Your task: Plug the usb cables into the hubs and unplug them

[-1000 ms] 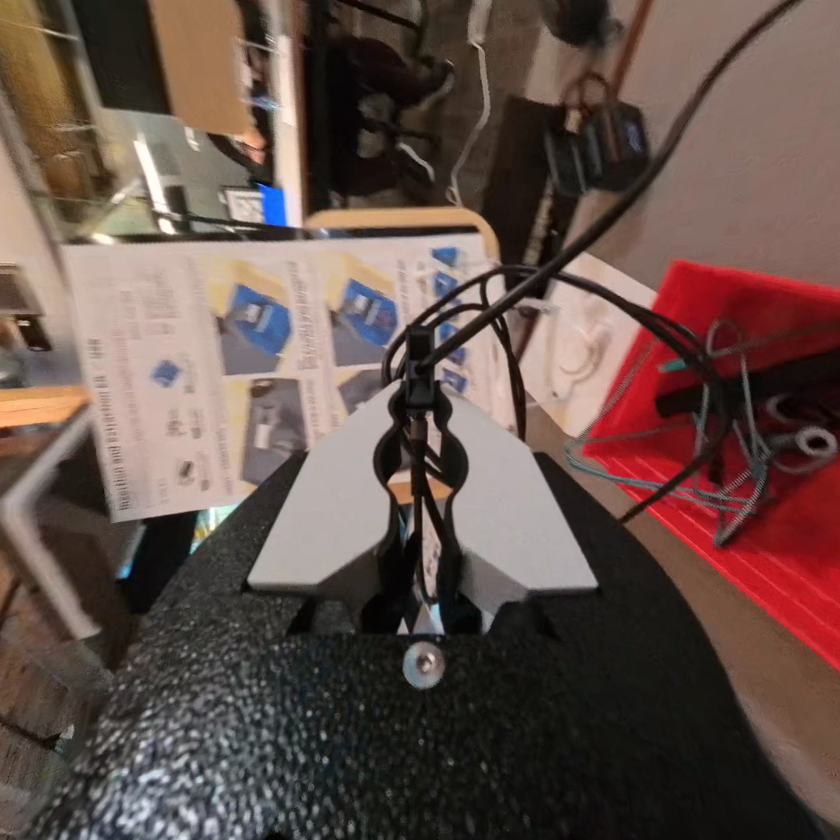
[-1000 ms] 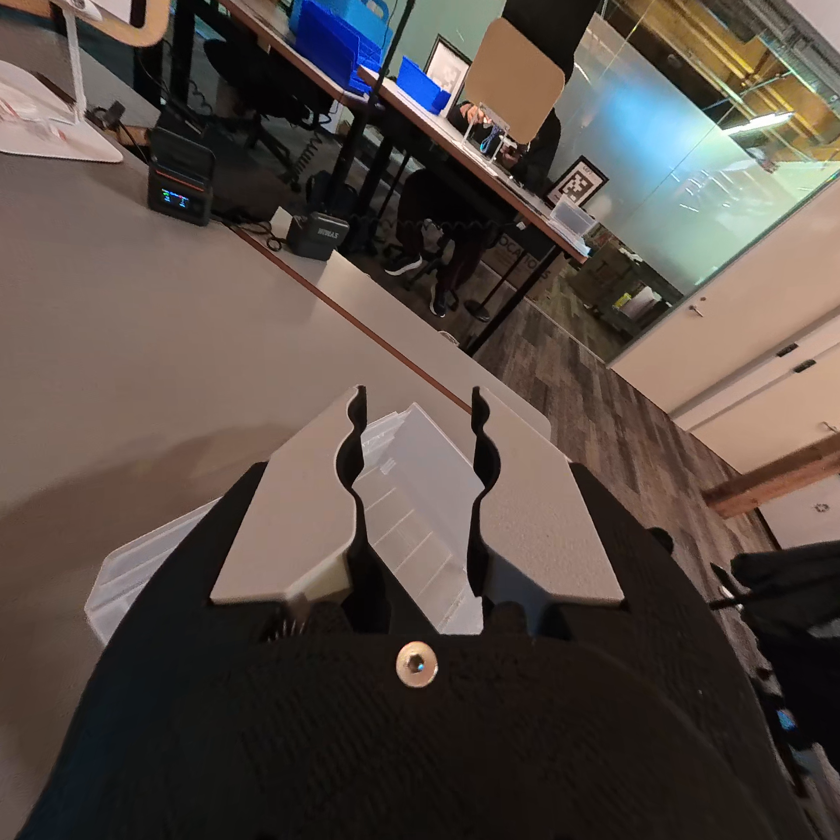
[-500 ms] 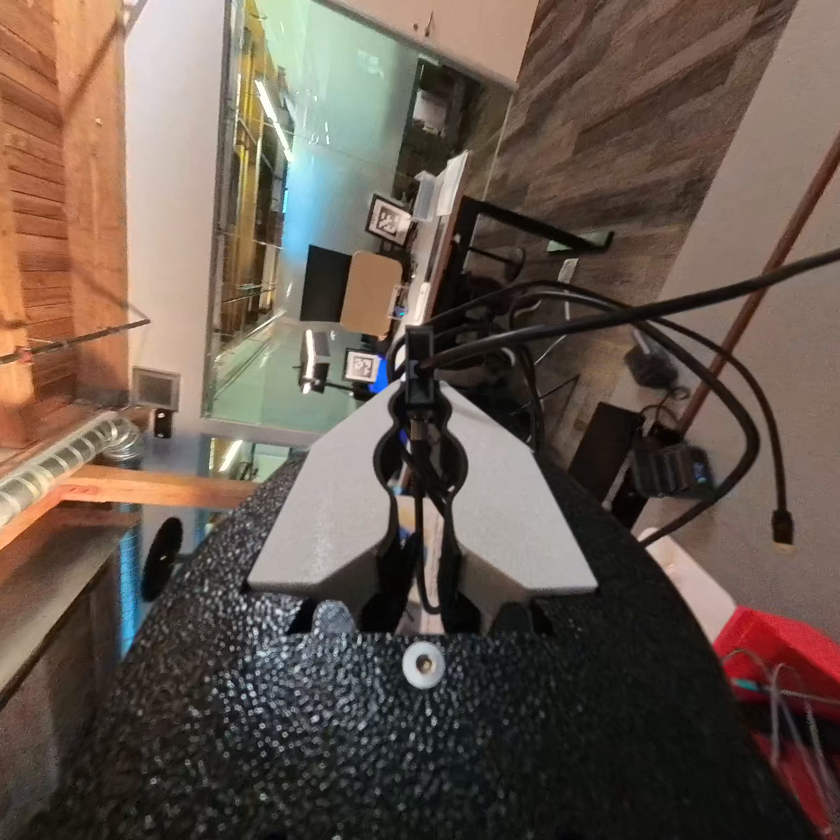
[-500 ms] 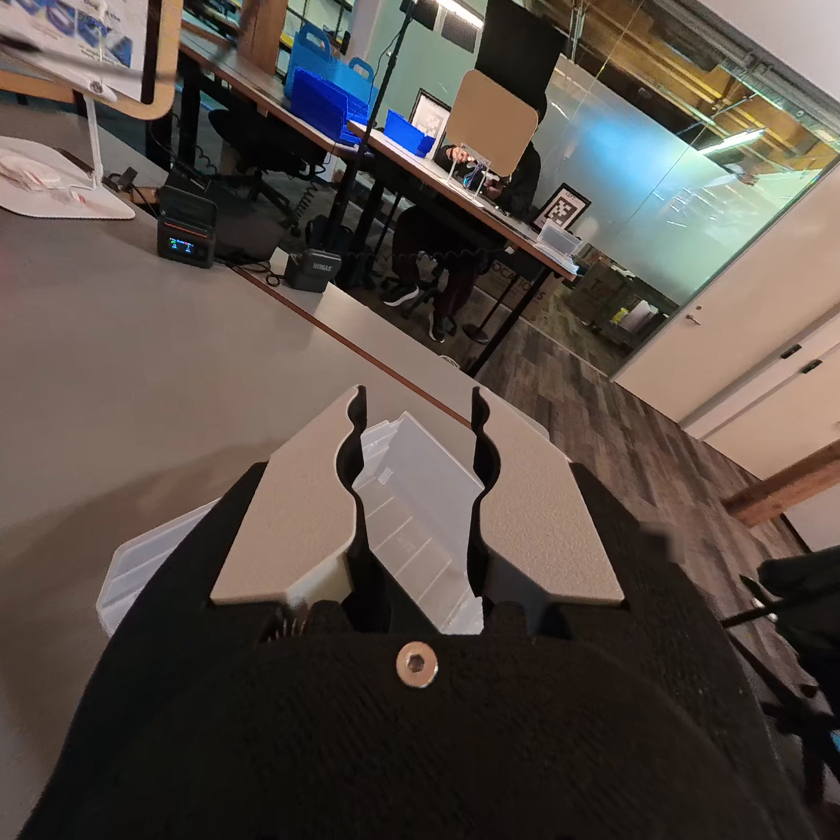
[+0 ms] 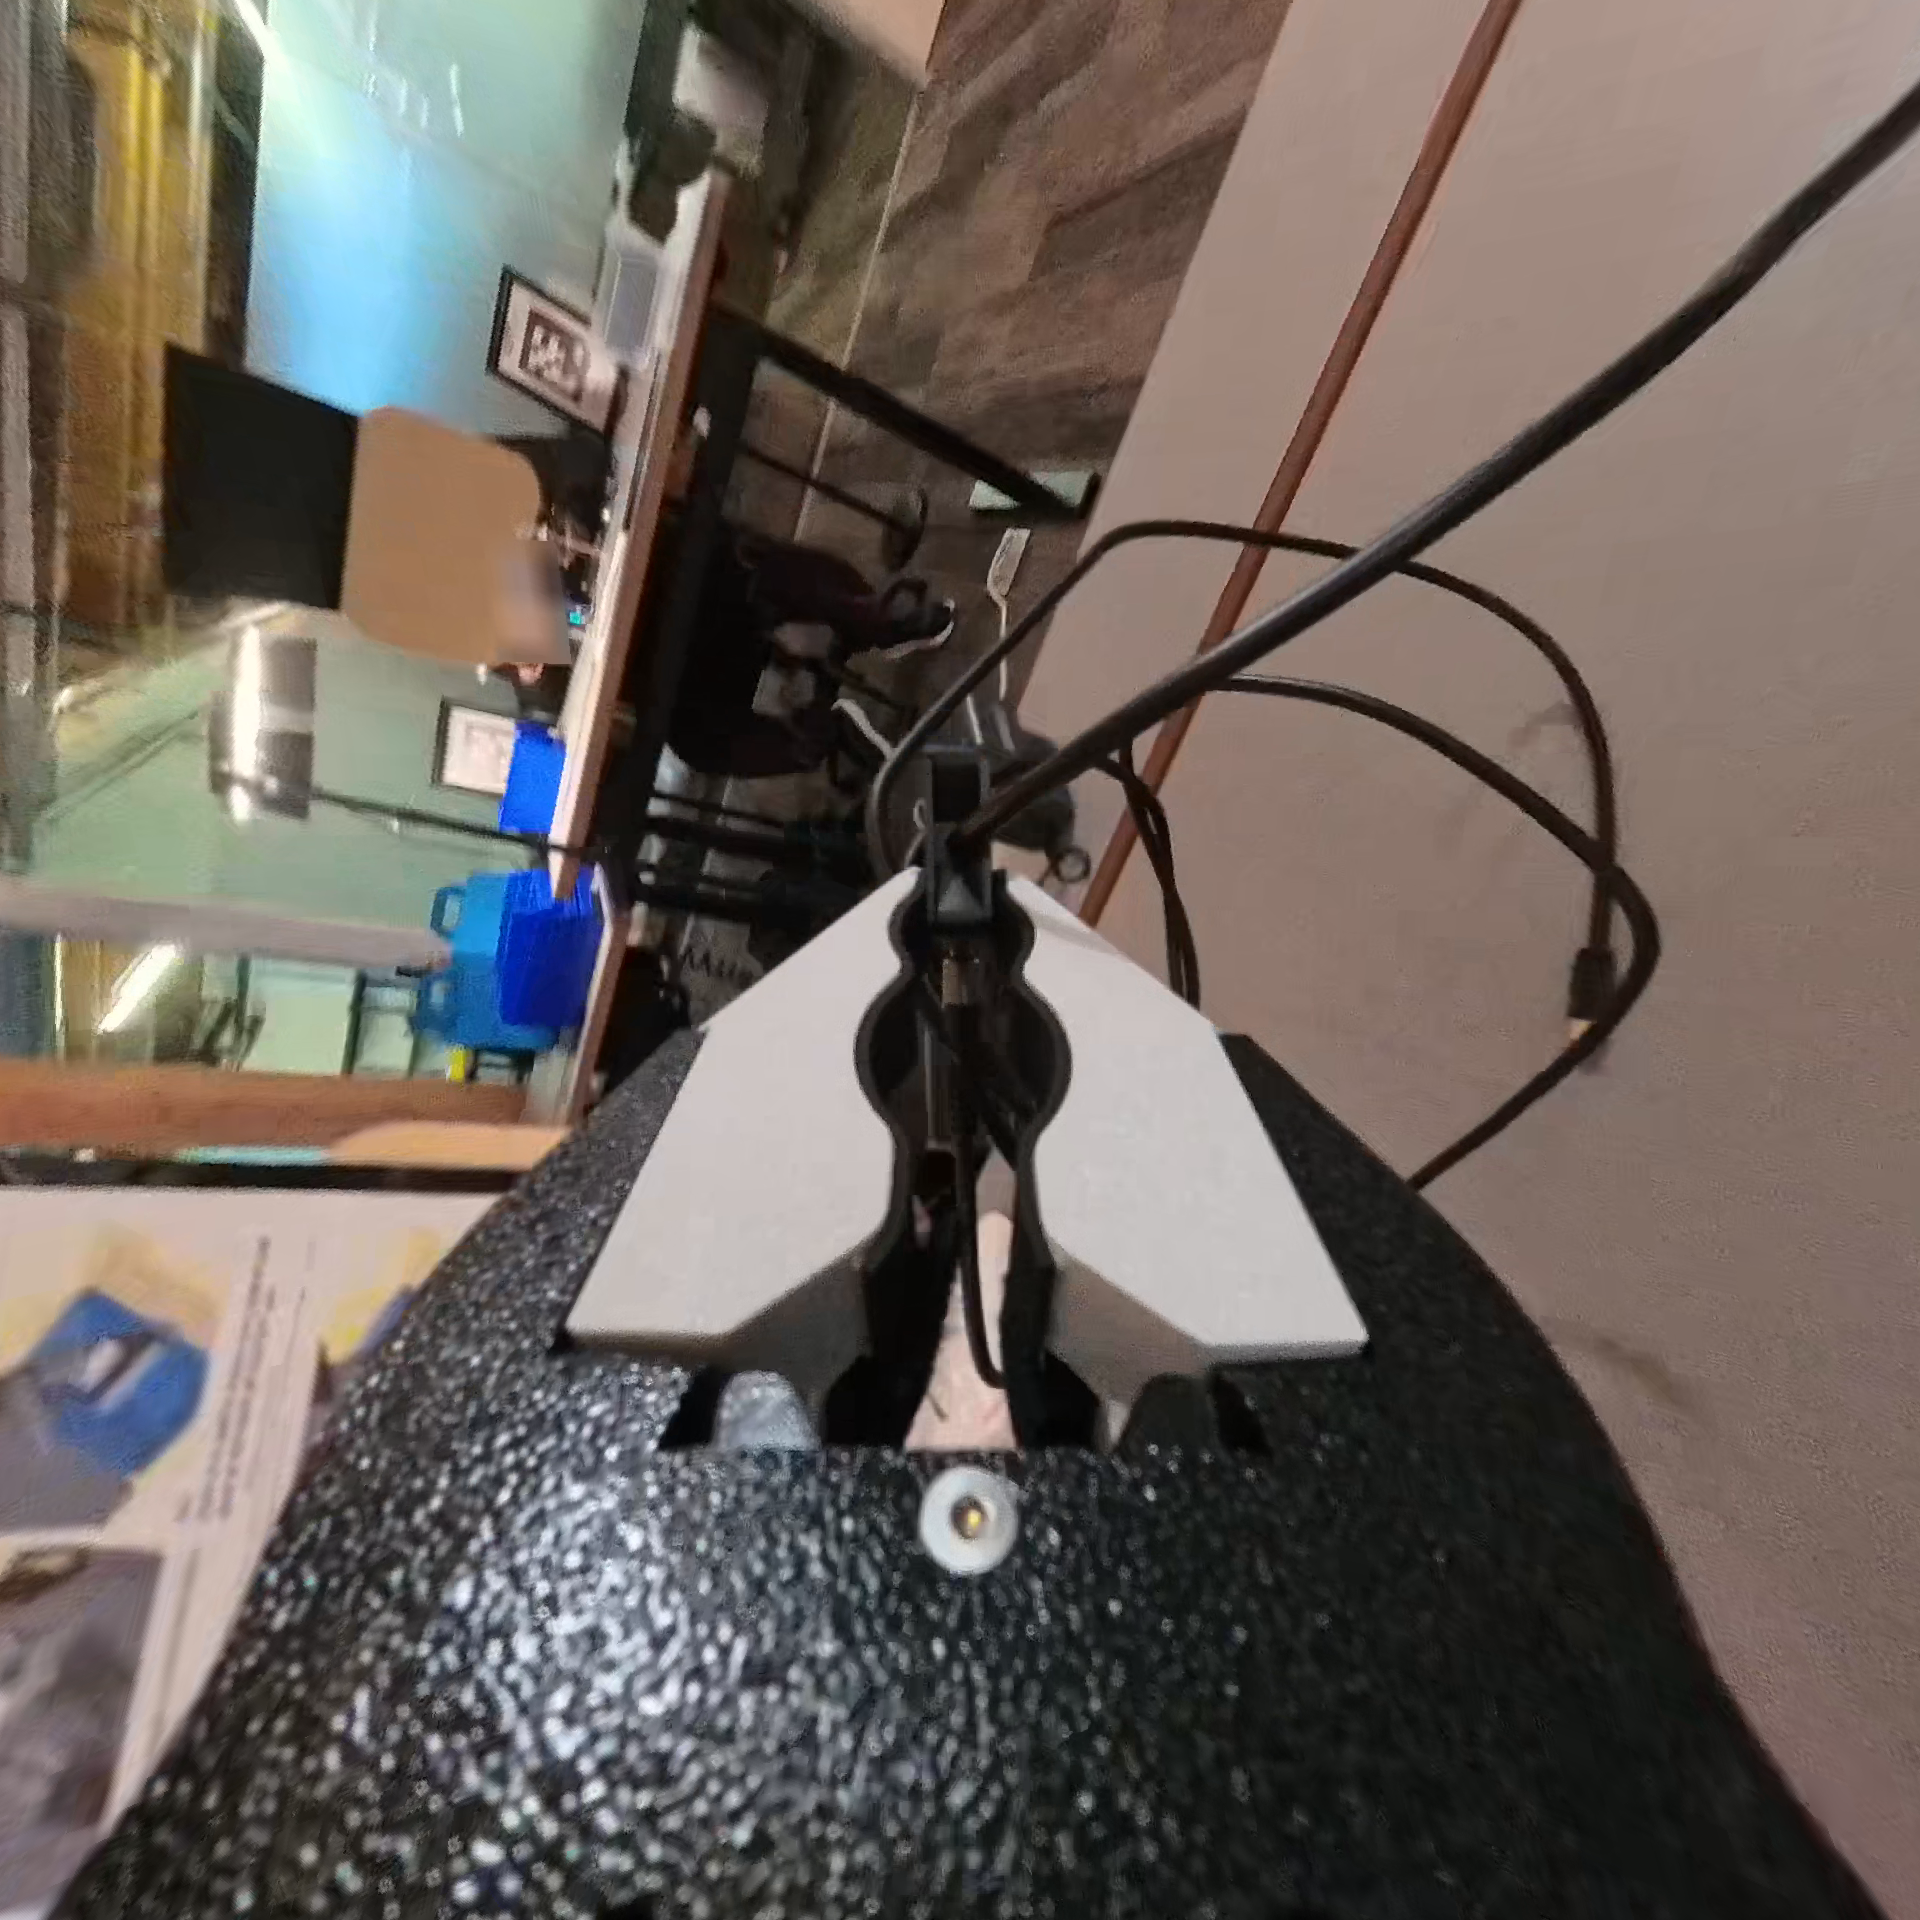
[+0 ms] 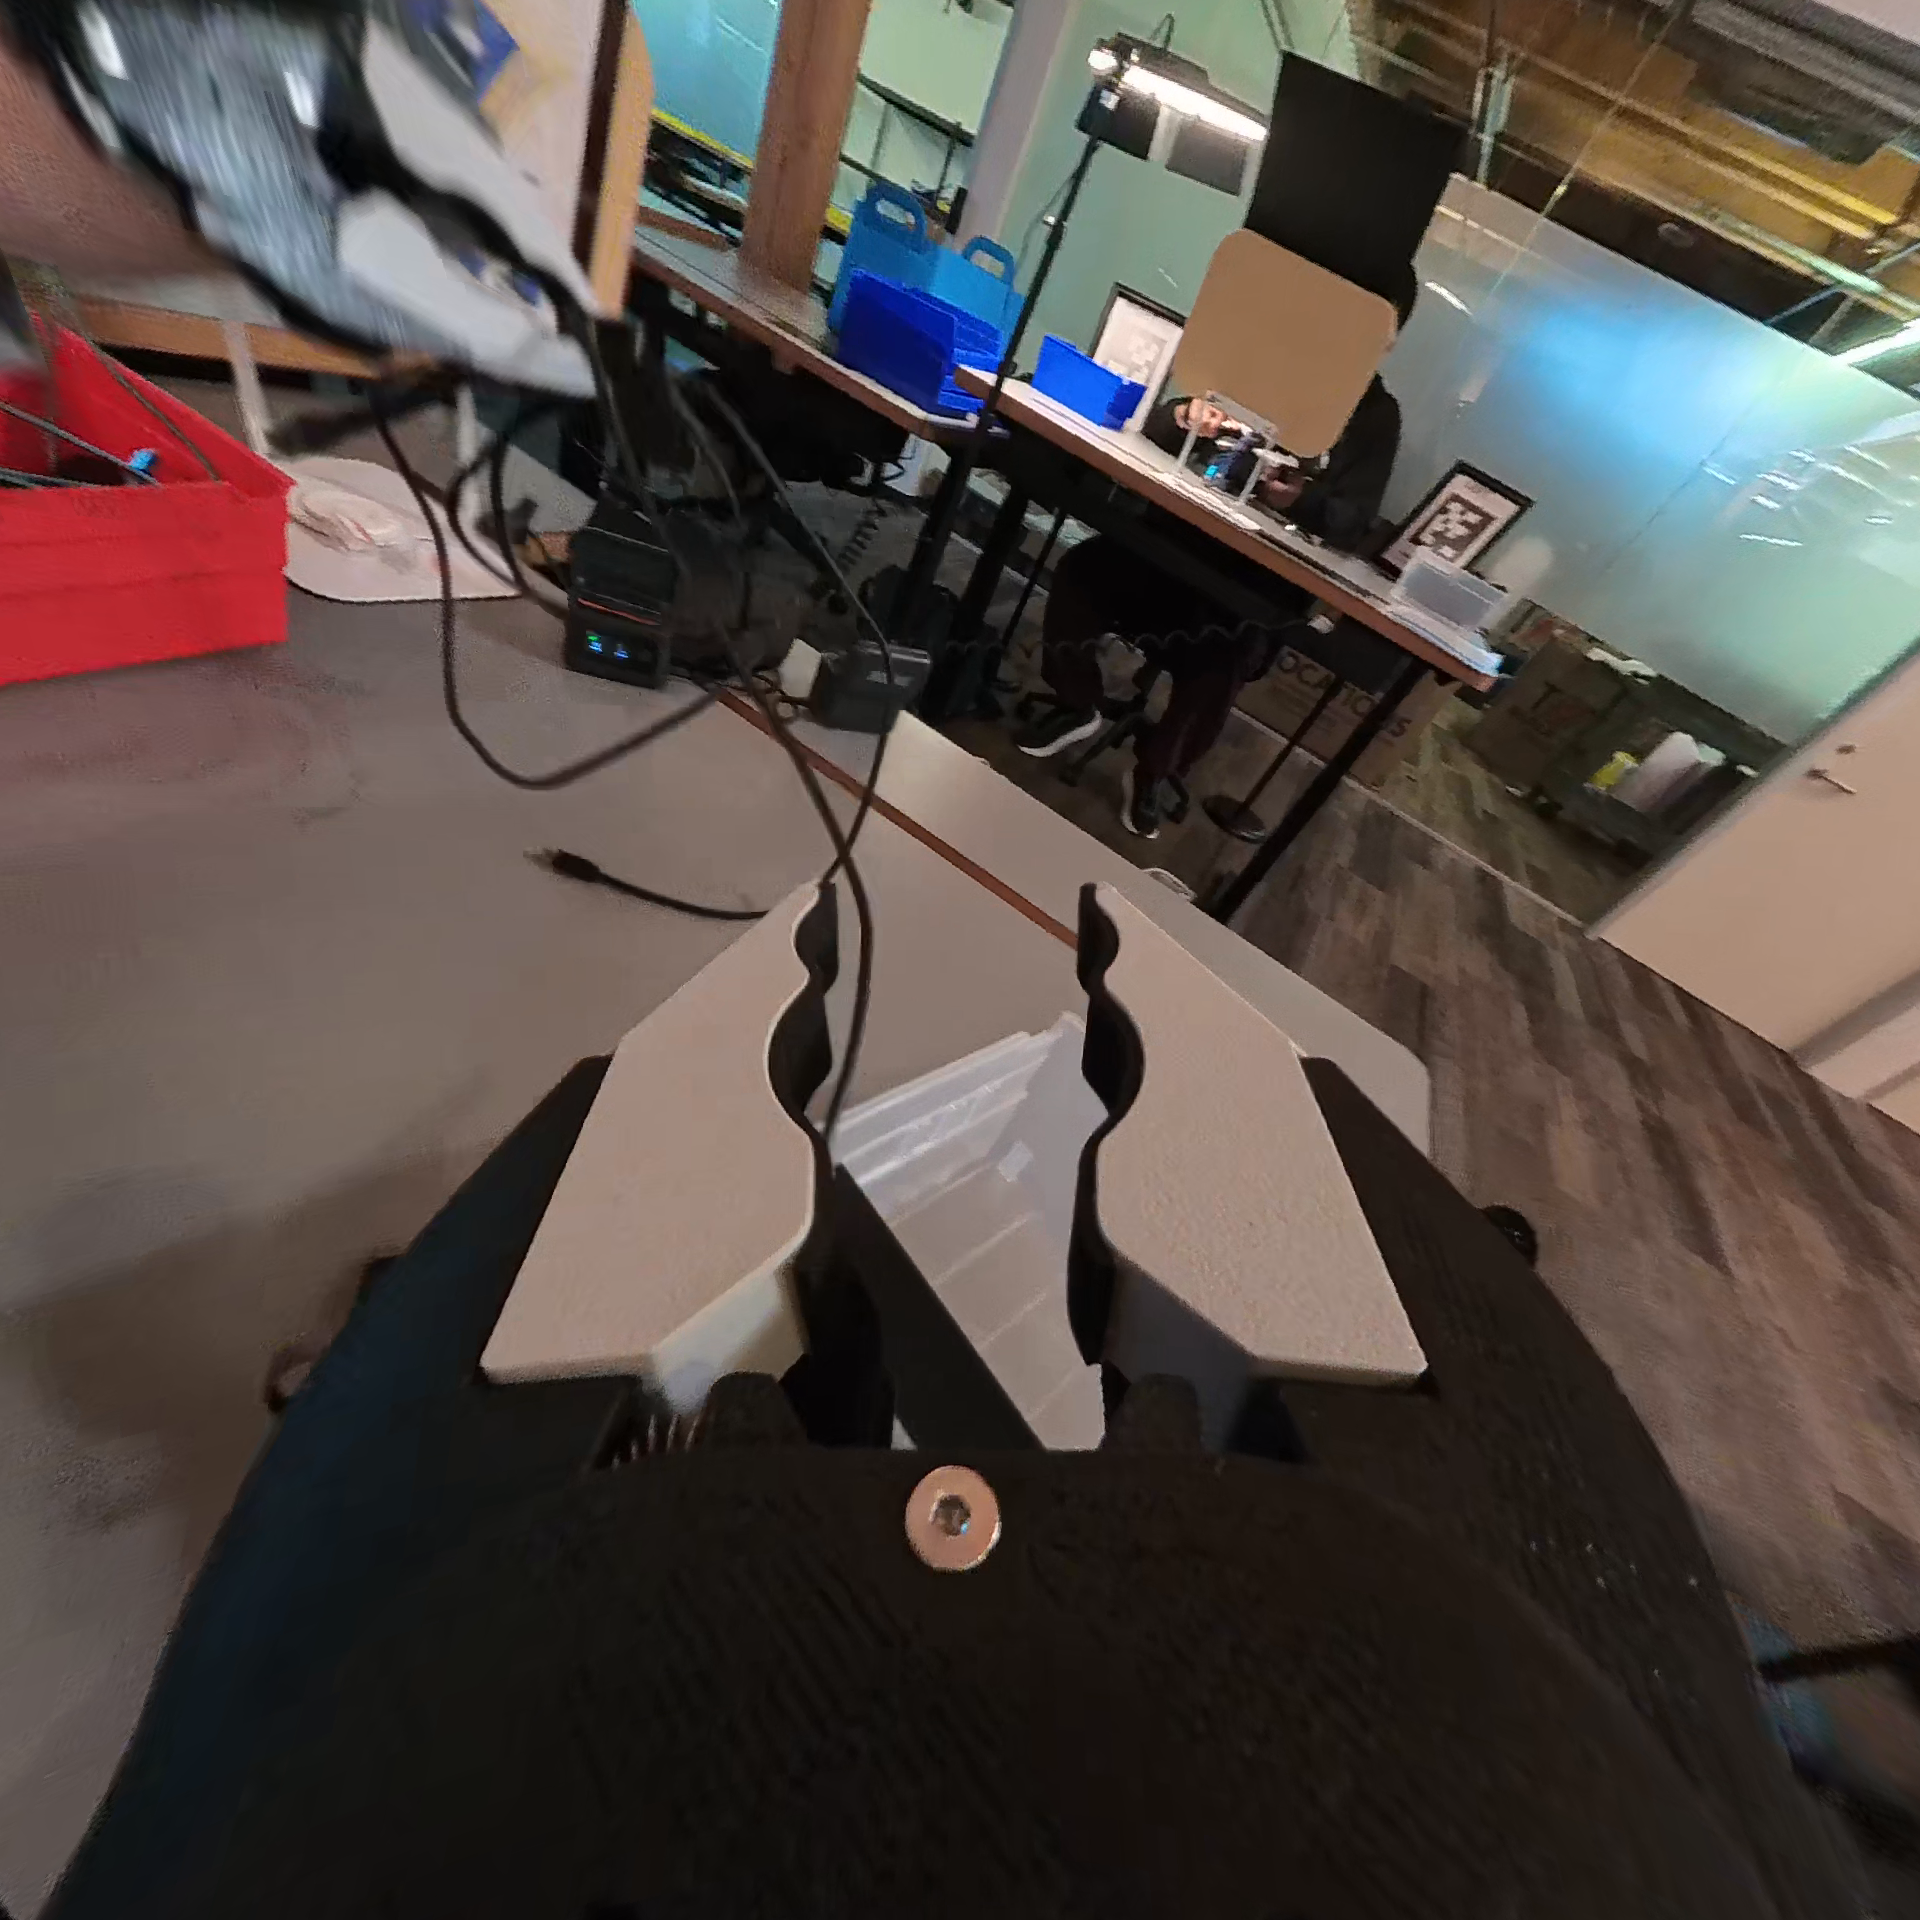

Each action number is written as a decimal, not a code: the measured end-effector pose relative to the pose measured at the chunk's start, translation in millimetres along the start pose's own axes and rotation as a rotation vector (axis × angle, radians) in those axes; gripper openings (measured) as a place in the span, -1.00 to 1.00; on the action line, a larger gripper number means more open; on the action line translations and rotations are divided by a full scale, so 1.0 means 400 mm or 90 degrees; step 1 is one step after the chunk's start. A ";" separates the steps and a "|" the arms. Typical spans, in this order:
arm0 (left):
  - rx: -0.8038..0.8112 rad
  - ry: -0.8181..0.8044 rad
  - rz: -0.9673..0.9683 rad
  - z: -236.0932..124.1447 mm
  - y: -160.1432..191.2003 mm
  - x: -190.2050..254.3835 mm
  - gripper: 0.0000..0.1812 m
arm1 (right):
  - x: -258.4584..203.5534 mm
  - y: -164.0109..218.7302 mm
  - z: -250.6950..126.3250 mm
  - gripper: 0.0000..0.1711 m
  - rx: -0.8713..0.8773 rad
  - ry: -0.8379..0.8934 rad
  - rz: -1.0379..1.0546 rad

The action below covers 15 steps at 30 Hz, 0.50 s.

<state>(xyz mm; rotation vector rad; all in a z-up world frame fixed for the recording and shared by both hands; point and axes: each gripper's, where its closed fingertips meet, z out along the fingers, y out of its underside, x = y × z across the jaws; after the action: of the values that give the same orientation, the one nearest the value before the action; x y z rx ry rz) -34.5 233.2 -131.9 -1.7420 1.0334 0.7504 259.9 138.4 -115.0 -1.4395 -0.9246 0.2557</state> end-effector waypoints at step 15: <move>-0.179 -0.035 0.127 0.086 0.304 0.404 -0.90 | -0.302 -0.077 0.283 -0.51 0.034 -0.174 0.142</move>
<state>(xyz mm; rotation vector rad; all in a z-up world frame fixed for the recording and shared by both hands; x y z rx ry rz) -70.3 190.8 -329.3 -1.8592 1.1160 1.1085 94.8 136.0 -148.4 -1.4821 -0.9677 0.6524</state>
